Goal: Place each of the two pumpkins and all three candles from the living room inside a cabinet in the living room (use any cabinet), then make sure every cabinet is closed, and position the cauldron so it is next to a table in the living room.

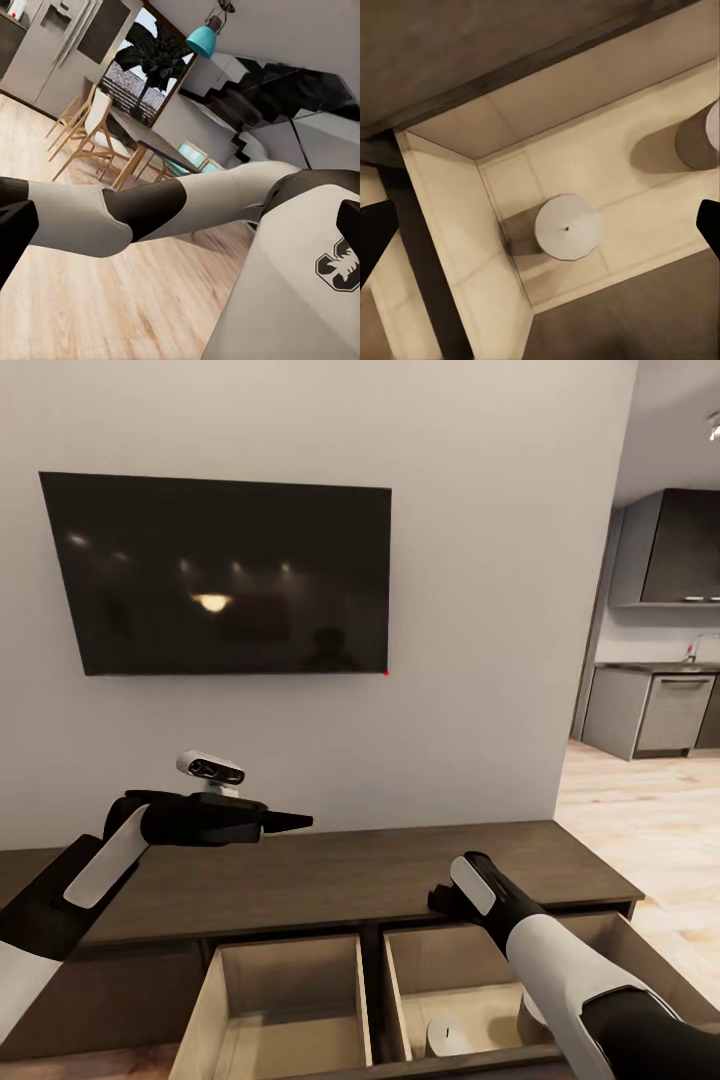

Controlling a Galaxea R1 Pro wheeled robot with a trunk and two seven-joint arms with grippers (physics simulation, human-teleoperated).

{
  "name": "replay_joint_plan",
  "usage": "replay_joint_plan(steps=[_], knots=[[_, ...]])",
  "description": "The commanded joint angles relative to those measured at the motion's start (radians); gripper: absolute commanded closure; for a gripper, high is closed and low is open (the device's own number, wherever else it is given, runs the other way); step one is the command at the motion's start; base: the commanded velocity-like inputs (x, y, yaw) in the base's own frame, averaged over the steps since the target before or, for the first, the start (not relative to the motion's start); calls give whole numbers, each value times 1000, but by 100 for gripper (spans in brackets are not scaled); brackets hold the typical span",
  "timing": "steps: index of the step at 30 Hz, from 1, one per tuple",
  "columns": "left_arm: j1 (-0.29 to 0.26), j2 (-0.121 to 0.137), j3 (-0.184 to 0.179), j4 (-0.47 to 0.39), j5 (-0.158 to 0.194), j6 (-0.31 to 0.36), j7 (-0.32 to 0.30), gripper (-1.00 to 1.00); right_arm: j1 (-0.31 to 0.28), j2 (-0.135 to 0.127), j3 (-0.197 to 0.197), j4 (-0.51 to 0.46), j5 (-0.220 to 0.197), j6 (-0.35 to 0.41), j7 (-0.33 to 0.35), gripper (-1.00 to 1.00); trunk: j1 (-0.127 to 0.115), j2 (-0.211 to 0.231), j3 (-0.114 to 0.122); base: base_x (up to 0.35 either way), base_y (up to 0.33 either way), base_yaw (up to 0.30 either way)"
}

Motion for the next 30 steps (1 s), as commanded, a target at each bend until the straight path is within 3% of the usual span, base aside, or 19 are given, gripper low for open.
replay_joint_plan(steps=[1, 19, 30], knots=[[-1, 1, -2, 0, 4, 6, -1, -100, -1, -1, 7, -2, -11, 1, -9, -100, -4, 7, 2, -42, 0, 0], [-1, 2, -2, -1, 4, 6, -1, -100, 0, -2, 10, -4, -5, -13, -9, -100, -73, 133, 58, -170, 0, 0], [-1, 2, -2, -1, 4, 6, 0, -100, 1, -3, 22, -5, 4, -204, -8, -100, -115, 210, 93, -17, 0, 0]])
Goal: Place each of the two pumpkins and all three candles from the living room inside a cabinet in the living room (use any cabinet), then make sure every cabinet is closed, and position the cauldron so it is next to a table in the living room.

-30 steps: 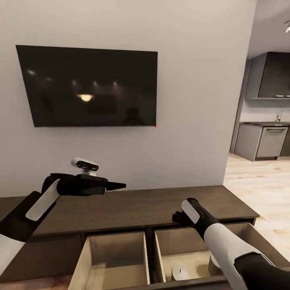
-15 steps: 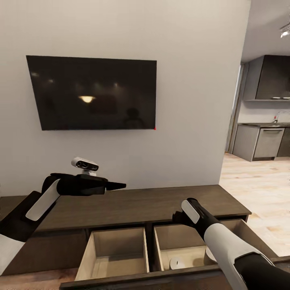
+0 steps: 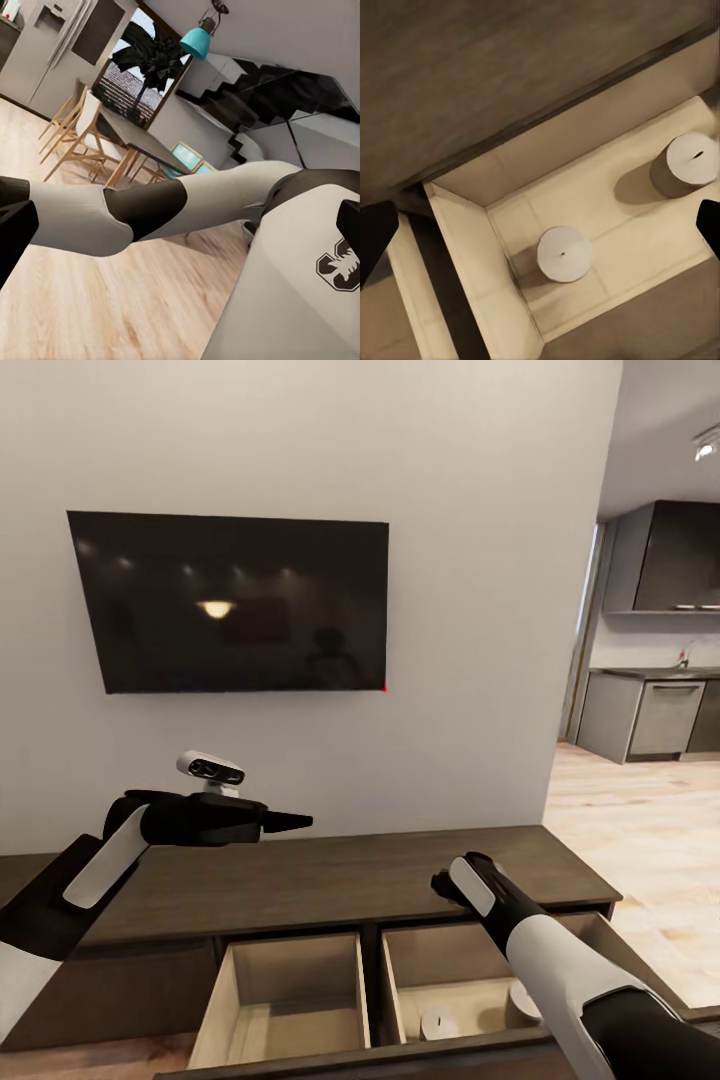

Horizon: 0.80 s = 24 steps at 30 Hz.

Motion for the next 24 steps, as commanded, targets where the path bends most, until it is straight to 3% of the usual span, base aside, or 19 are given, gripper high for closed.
replay_joint_plan(steps=[1, 24], knots=[[-1, 1, -2, 0, 4, 6, -1, -100, -1, -1, 10, -1, -9, -4, -8, -100, -4, 7, 2, -96, 0, 0], [-1, 1, -2, 0, 5, 6, -2, -100, 0, 2, 25, -1, -9, -28, -8, -100, -92, 168, 74, -303, 0, 0]])
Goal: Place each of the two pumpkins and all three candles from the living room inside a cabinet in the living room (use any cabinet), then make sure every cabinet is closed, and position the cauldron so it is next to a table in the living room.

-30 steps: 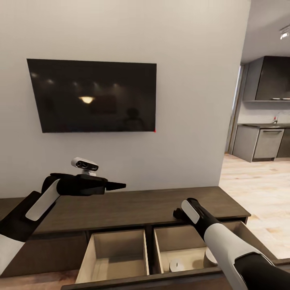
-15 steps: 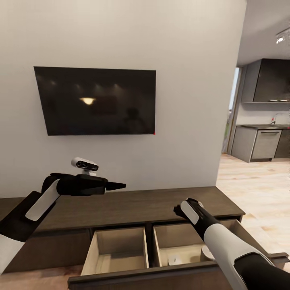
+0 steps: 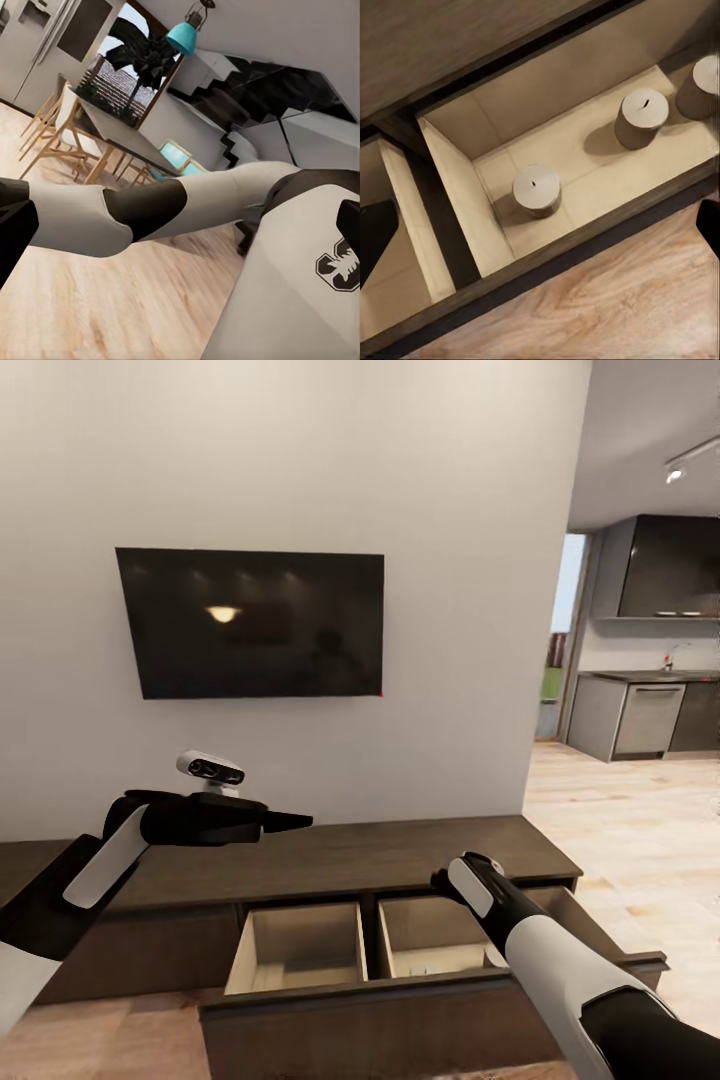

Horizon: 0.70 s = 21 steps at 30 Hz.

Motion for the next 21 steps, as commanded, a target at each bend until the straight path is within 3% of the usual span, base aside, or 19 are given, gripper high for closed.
replay_joint_plan(steps=[1, 11, 16, 21], knots=[[-1, 1, -2, 0, 4, 6, -1, -100, -1, -1, 7, -1, -8, 3, -8, -100, -5, 7, 2, -326, 0, 0], [-1, 4, -1, 2, 4, 6, -1, -100, -1, 0, 28, -1, -8, 3, -8, -100, -43, 77, 33, -300, 0, 0], [-1, 13, -1, 3, 4, 6, -2, -100, -1, -1, 30, -1, -8, 3, -8, -100, -62, 112, 49, -84, 0, 0], [-1, 17, -1, 10, 9, 6, -4, -100, -1, -1, 30, 0, -8, 3, -8, -100, -62, 112, 49, -19, 0, 0]])
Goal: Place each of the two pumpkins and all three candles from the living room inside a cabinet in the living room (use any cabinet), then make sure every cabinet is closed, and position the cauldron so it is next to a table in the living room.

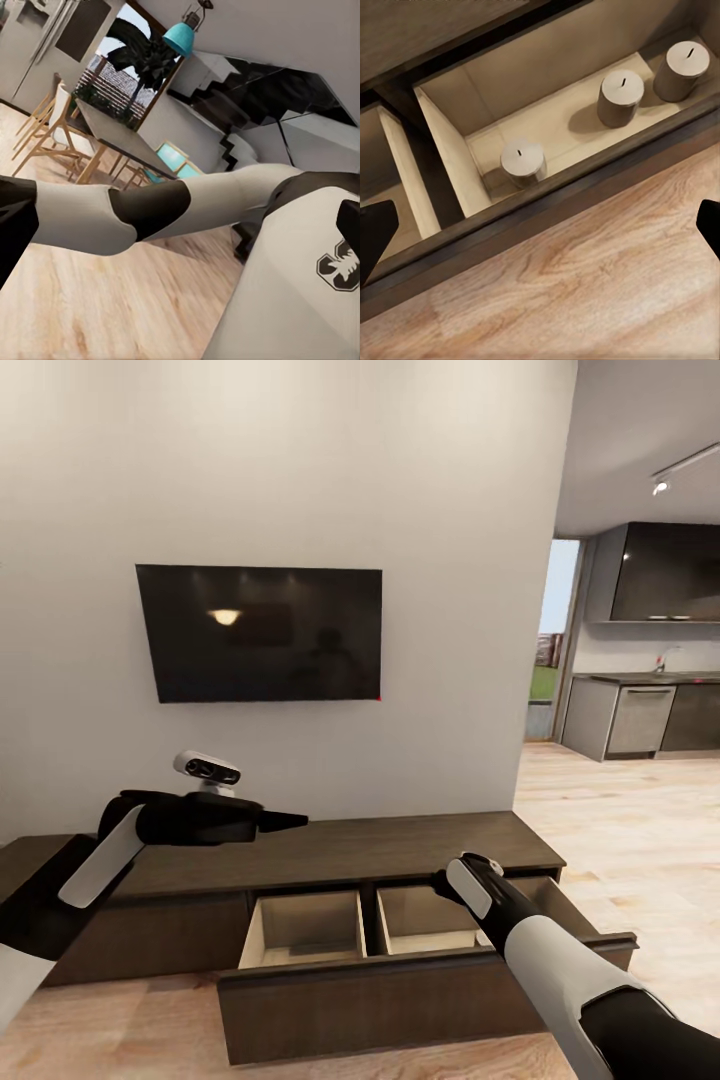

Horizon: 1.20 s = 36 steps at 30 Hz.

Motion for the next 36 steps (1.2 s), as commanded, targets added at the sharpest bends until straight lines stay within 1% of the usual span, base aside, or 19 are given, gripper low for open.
replay_joint_plan(steps=[1, 5, 9, 16, 26, 36], knots=[[-1, 1, -2, 6, 4, 6, -2, -100, -1, -1, 7, -1, -8, 3, -8, -100, 0, -1, -1, -6, 0, 0], [-1, 2, -2, 15, 4, 6, -3, -100, -1, -1, 7, -1, -8, 3, -8, -100, 0, -1, -1, -70, 29, 0], [-1, 2, -2, 18, 3, 6, -4, -100, -1, -1, 7, -1, -8, 3, -8, -100, 0, -1, -1, -204, 113, 0], [-1, 2, -2, 20, 4, 6, -4, -100, -1, -1, 7, -1, -8, 3, -8, -100, 0, -1, -1, -264, 124, 0], [-1, 2, -2, 30, 5, 6, -5, -100, -1, -1, 7, 0, -10, 4, -8, -100, 0, -1, -1, -294, 18, 0], [-1, 2, -2, 60, 2, 6, -5, -100, -1, -1, 8, 0, -10, 7, -8, -100, 0, -1, -1, -50, 98, 0]])
